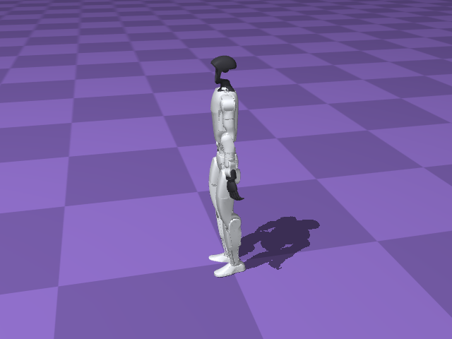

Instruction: Upper body actions

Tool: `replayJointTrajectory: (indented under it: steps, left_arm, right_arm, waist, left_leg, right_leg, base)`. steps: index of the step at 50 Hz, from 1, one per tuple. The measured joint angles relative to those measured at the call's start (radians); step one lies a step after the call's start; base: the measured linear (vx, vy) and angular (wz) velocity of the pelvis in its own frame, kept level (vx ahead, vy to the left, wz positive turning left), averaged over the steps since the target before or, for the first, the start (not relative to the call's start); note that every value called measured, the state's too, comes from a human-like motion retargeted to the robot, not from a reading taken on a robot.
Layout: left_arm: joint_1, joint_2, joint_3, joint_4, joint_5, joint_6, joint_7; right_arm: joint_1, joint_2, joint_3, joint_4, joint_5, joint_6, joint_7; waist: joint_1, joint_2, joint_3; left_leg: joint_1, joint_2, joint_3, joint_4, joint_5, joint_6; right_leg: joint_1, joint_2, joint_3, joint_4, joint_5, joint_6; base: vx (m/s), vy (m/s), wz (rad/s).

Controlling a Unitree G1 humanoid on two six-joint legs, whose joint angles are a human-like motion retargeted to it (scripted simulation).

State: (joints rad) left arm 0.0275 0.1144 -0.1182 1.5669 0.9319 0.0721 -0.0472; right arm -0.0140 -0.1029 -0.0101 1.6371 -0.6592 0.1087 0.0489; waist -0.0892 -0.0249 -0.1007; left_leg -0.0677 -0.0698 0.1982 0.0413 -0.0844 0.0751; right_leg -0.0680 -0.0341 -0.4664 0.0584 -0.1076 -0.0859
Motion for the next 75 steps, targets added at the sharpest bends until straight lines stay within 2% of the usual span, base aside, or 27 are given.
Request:
replayJointTrajectory:
  steps: [10, 16, 20, 23, 25, 27, 28, 30, 33, 37, 40, 43, 44, 47, 52, 55, 58, 60, 62, 65, 68, 70, 72, 75]
  left_arm:
    - [0.015, 0.038, 0.040, 0.054, -0.023, 0.027, -0.016]
    - [0.009, 0.063, 0.065, 0.049, -0.075, 0.025, -0.025]
    - [-0.005, 0.082, 0.073, 0.041, -0.092, 0.023, -0.033]
    - [-0.013, 0.092, 0.069, 0.035, -0.091, 0.020, -0.040]
    - [-0.020, 0.098, 0.062, 0.031, -0.088, 0.018, -0.044]
    - [-0.037, 0.111, 0.055, 0.029, -0.077, 0.019, -0.050]
    - [-0.047, 0.112, 0.051, 0.027, -0.069, 0.022, -0.054]
    - [-0.061, 0.104, 0.047, 0.020, -0.050, 0.029, -0.057]
    - [-0.072, 0.093, 0.050, -0.003, -0.039, 0.027, -0.053]
    - [-0.076, 0.081, 0.066, -0.044, -0.070, 0.006, -0.057]
    - [-0.069, 0.075, 0.087, -0.068, -0.108, -0.011, -0.055]
    - [-0.067, 0.079, 0.111, -0.068, -0.155, -0.020, -0.050]
    - [-0.065, 0.083, 0.117, -0.063, -0.170, -0.020, -0.049]
    - [-0.062, 0.098, 0.130, -0.041, -0.203, -0.016, -0.054]
    - [-0.049, 0.099, 0.154, -0.012, -0.232, -0.003, -0.018]
    - [-0.041, 0.082, 0.159, -0.001, -0.254, -0.017, 0.046]
    - [-0.036, 0.066, 0.146, 0.003, -0.250, -0.016, 0.097]
    - [-0.031, 0.053, 0.138, 0.006, -0.242, -0.011, 0.132]
    - [-0.024, 0.040, 0.134, 0.011, -0.241, -0.013, 0.173]
    - [-0.012, 0.016, 0.134, 0.025, -0.279, -0.020, 0.248]
    - [0.006, -0.010, 0.156, 0.040, -0.354, -0.030, 0.319]
    - [0.016, -0.018, 0.171, 0.054, -0.392, -0.036, 0.347]
    - [0.030, -0.020, 0.187, 0.066, -0.419, -0.047, 0.346]
    - [0.050, -0.014, 0.203, 0.081, -0.437, -0.047, 0.310]
  right_arm:
    - [-0.009, 0.002, 0.018, -0.012, -0.011, -0.005, 0.007]
    - [-0.029, 0.005, 0.042, -0.048, -0.018, -0.010, 0.010]
    - [-0.049, 0.005, 0.063, -0.088, -0.033, -0.019, 0.003]
    - [-0.056, 0.002, 0.069, -0.120, -0.040, -0.028, -0.021]
    - [-0.055, -0.001, 0.067, -0.138, -0.037, -0.038, -0.036]
    - [-0.056, 0.003, 0.054, -0.147, -0.027, -0.051, -0.051]
    - [-0.054, 0.001, 0.045, -0.146, -0.019, -0.058, -0.060]
    - [-0.044, -0.009, 0.028, -0.136, 0.001, -0.069, -0.080]
    - [-0.026, -0.019, 0.008, -0.097, 0.032, -0.087, -0.117]
    - [-0.017, -0.031, -0.009, -0.019, 0.049, -0.090, -0.150]
    - [-0.013, -0.032, -0.014, 0.021, 0.054, -0.080, -0.151]
    - [-0.014, -0.023, -0.007, 0.030, 0.056, -0.079, -0.147]
    - [-0.012, -0.019, -0.002, 0.025, 0.051, -0.080, -0.146]
    - [-0.006, -0.003, 0.014, 0.003, 0.026, -0.079, -0.146]
    - [-0.008, 0.012, 0.020, -0.034, -0.029, -0.081, -0.120]
    - [-0.027, 0.004, 0.020, -0.041, -0.033, -0.073, -0.103]
    - [-0.039, -0.005, 0.003, -0.033, -0.010, -0.060, -0.106]
    - [-0.042, -0.014, -0.013, -0.021, 0.017, -0.053, -0.107]
    - [-0.045, -0.028, -0.026, -0.003, 0.045, -0.053, -0.098]
    - [-0.050, -0.057, -0.046, 0.026, 0.066, -0.045, -0.073]
    - [-0.056, -0.078, -0.059, 0.052, 0.061, -0.016, -0.064]
    - [-0.065, -0.085, -0.066, 0.063, 0.057, 0.009, -0.067]
    - [-0.070, -0.081, -0.065, 0.063, 0.056, 0.029, -0.075]
    - [-0.070, -0.061, -0.053, 0.055, 0.064, 0.026, -0.089]
  waist:
    - [-0.009, -0.019, 0.027]
    - [-0.030, -0.042, 0.061]
    - [-0.036, -0.067, 0.078]
    - [-0.049, -0.077, 0.084]
    - [-0.058, -0.078, 0.086]
    - [-0.060, -0.068, 0.078]
    - [-0.069, -0.063, 0.077]
    - [-0.092, -0.055, 0.079]
    - [-0.081, -0.035, 0.067]
    - [-0.021, -0.040, 0.037]
    - [-0.015, -0.046, 0.025]
    - [-0.029, -0.055, 0.015]
    - [-0.032, -0.056, 0.013]
    - [-0.040, -0.052, 0.013]
    - [-0.027, -0.057, 0.019]
    - [-0.068, -0.048, 0.032]
    - [-0.078, -0.070, 0.046]
    - [-0.070, -0.088, 0.053]
    - [-0.055, -0.094, 0.060]
    - [-0.028, -0.078, 0.072]
    - [-0.024, -0.053, 0.076]
    - [-0.092, -0.028, 0.071]
    - [-0.140, -0.017, 0.061]
    - [-0.120, -0.024, 0.053]
  left_leg:
    - [-0.011, 0.010, 0.005, -0.002, 0.003, 0.005]
    - [-0.034, 0.026, 0.014, -0.001, 0.009, 0.014]
    - [-0.062, 0.037, 0.039, 0.005, 0.012, 0.020]
    - [-0.081, 0.045, 0.046, 0.008, 0.016, 0.023]
    - [-0.089, 0.051, 0.049, 0.009, 0.018, 0.025]
    - [-0.114, 0.093, 0.051, 0.015, 0.026, 0.006]
    - [-0.118, 0.094, 0.043, 0.018, 0.026, 0.008]
    - [-0.114, 0.079, 0.027, 0.018, 0.029, 0.018]
    - [-0.117, 0.106, 0.020, 0.021, 0.036, 0.007]
    - [-0.117, 0.122, 0.056, 0.022, 0.042, -0.009]
    - [-0.116, 0.123, 0.049, 0.022, 0.056, -0.022]
    - [-0.122, 0.124, 0.041, 0.023, 0.079, -0.036]
    - [-0.123, 0.130, 0.041, 0.024, 0.088, -0.042]
    - [-0.126, 0.162, 0.042, 0.026, 0.120, -0.064]
    - [-0.176, 0.225, 0.103, 0.073, 0.187, -0.106]
    - [-0.253, 0.238, 0.067, 0.139, 0.239, -0.107]
    - [-0.292, 0.240, 0.164, 0.192, 0.264, -0.039]
    - [-0.291, 0.246, 0.299, 0.218, 0.233, 0.000]
    - [-0.280, 0.222, 0.345, 0.227, 0.188, 0.014]
    - [-0.275, 0.151, 0.232, 0.236, 0.131, -0.010]
    - [-0.256, 0.105, 0.107, 0.260, 0.057, -0.069]
    - [-0.256, 0.078, -0.066, 0.310, -0.010, -0.132]
    - [-0.227, 0.053, -0.180, 0.326, -0.045, -0.169]
    - [-0.144, 0.031, -0.180, 0.287, -0.044, -0.150]
  right_leg:
    - [-0.026, -0.001, 0.008, 0.027, 0.006, 0.011]
    - [-0.073, -0.011, 0.032, 0.090, 0.035, 0.045]
    - [-0.131, -0.025, 0.086, 0.159, 0.097, 0.136]
    - [-0.178, -0.019, 0.177, 0.213, 0.136, 0.249]
    - [-0.203, -0.002, 0.262, 0.250, 0.118, 0.328]
    - [-0.223, 0.049, 0.334, 0.257, 0.092, 0.348]
    - [-0.222, 0.042, 0.357, 0.268, 0.075, 0.348]
    - [-0.207, -0.006, 0.377, 0.294, 0.037, 0.332]
    - [-0.156, -0.104, 0.216, 0.268, 0.028, 0.202]
    - [-0.092, -0.171, 0.146, 0.195, 0.050, 0.105]
    - [-0.071, -0.173, 0.208, 0.157, 0.066, 0.123]
    - [-0.072, -0.182, 0.273, 0.146, 0.086, 0.215]
    - [-0.068, -0.176, 0.274, 0.139, 0.070, 0.214]
    - [-0.048, -0.145, 0.240, 0.111, 0.020, 0.151]
    - [-0.027, -0.102, 0.238, 0.043, 0.017, 0.130]
    - [-0.026, -0.086, 0.186, 0.017, 0.023, 0.107]
    - [-0.029, -0.098, 0.159, 0.002, 0.032, 0.083]
    - [-0.034, -0.111, 0.151, -0.007, 0.040, 0.069]
    - [-0.038, -0.113, 0.148, -0.012, 0.045, 0.054]
    - [-0.039, -0.093, 0.144, -0.018, 0.049, 0.031]
    - [-0.037, -0.068, 0.133, -0.024, 0.052, 0.014]
    - [-0.029, -0.061, 0.063, -0.029, 0.048, 0.010]
    - [-0.027, -0.059, 0.027, -0.029, 0.046, 0.007]
    - [-0.030, -0.042, 0.077, -0.024, 0.051, -0.002]
  base:
    - [-0.01, 0.00, 0.00]
    - [-0.09, -0.04, -0.09]
    - [-0.13, -0.06, -0.40]
    - [-0.14, -0.06, -0.35]
    - [-0.13, -0.12, -0.31]
    - [-0.10, -0.22, -0.21]
    - [-0.06, -0.05, 0.25]
    - [-0.05, 0.03, 0.55]
    - [-0.02, -0.13, 0.15]
    - [-0.02, -0.22, -0.43]
    - [-0.05, -0.29, 0.00]
    - [-0.04, -0.30, 0.18]
    - [-0.06, -0.35, 0.03]
    - [-0.13, -0.49, 0.08]
    - [-0.19, -0.49, 0.04]
    - [-0.26, -0.43, 0.76]
    - [-0.26, -0.30, 0.57]
    - [-0.25, -0.27, 0.34]
    - [-0.19, -0.20, 0.13]
    - [-0.14, -0.14, 0.03]
    - [-0.09, -0.08, 0.22]
    - [-0.05, -0.04, 1.29]
    - [-0.02, -0.05, 0.92]
    - [-0.02, -0.09, -1.13]
